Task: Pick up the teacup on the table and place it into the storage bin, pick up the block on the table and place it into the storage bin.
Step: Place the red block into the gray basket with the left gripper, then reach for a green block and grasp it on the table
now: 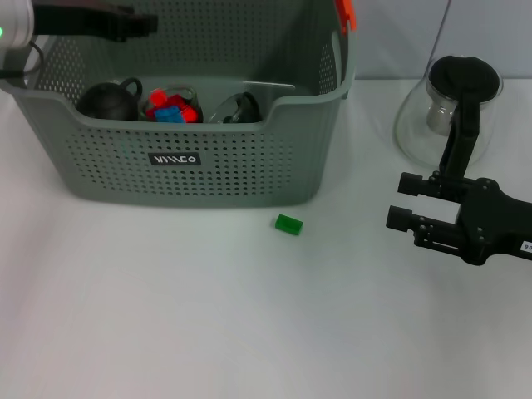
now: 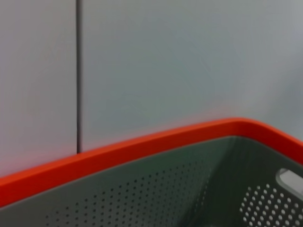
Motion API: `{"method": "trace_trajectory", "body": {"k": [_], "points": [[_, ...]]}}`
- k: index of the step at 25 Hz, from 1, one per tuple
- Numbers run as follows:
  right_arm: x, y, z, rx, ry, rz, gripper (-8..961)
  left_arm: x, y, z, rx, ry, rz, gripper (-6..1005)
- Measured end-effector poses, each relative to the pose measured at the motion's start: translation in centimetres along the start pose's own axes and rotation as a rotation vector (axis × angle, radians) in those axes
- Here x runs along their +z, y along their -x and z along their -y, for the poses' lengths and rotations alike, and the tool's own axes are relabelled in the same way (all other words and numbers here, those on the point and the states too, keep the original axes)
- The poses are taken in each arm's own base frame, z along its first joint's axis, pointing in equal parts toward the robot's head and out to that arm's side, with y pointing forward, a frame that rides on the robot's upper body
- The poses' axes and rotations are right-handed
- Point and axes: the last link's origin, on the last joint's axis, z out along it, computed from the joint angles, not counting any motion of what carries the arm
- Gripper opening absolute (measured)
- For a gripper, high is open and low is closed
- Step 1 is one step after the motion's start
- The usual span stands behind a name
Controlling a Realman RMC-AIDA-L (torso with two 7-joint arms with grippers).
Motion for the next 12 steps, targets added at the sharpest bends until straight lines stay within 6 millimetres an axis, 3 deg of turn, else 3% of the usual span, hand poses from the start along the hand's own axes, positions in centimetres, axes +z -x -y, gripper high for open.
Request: {"method": "trace_trajectory", "body": {"k": [6,8,12], "points": [[0.0,0.0,0.0,0.0,-0.003,0.0,674,-2.9,1.2,-0.1,-0.085,0.048,-0.207,357],[0.0,0.0,0.1,0.0,-0.004,0.0,674,-4.9,1.9,-0.5,-0.128,0.136,-0.365,592],[0.1,0.1,0.1,0.003,-0.004,-0.001,674,-8.7,5.0,-2.6,-0.095,0.374,-0.626,614]]}}
